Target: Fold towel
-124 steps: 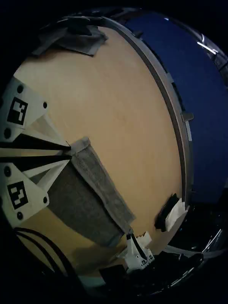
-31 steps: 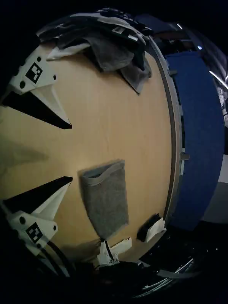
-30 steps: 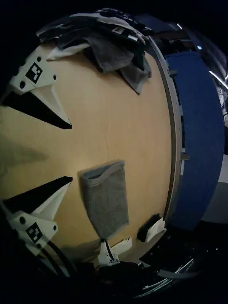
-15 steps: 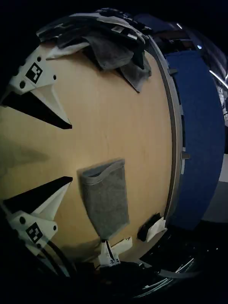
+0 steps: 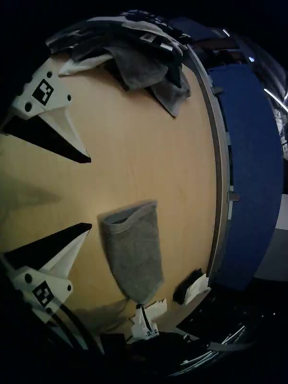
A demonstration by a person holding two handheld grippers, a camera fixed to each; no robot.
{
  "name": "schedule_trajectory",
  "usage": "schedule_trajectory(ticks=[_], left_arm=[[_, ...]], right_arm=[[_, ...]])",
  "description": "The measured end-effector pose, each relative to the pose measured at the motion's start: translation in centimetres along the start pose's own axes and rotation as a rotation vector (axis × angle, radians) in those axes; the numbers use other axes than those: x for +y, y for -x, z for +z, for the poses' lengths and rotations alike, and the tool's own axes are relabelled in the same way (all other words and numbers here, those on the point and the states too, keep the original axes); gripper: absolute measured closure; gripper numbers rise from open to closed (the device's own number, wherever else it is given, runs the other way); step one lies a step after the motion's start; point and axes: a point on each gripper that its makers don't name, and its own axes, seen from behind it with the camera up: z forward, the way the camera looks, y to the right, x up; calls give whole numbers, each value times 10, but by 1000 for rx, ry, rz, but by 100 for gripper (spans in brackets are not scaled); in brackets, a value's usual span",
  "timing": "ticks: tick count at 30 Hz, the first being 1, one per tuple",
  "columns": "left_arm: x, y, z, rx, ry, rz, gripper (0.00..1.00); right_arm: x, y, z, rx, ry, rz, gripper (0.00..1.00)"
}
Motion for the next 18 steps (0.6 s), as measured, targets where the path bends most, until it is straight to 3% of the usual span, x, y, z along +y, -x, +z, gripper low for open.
schedule_trajectory(ticks=[9,18], left_arm=[[-1,-4,-5,18,0,-6,8],[-2,-7,-9,32,2,-17,8]], right_arm=[[-17,-37,-10,48,-16,-66,97],[-28,-51,-7,59,-22,-97,97]])
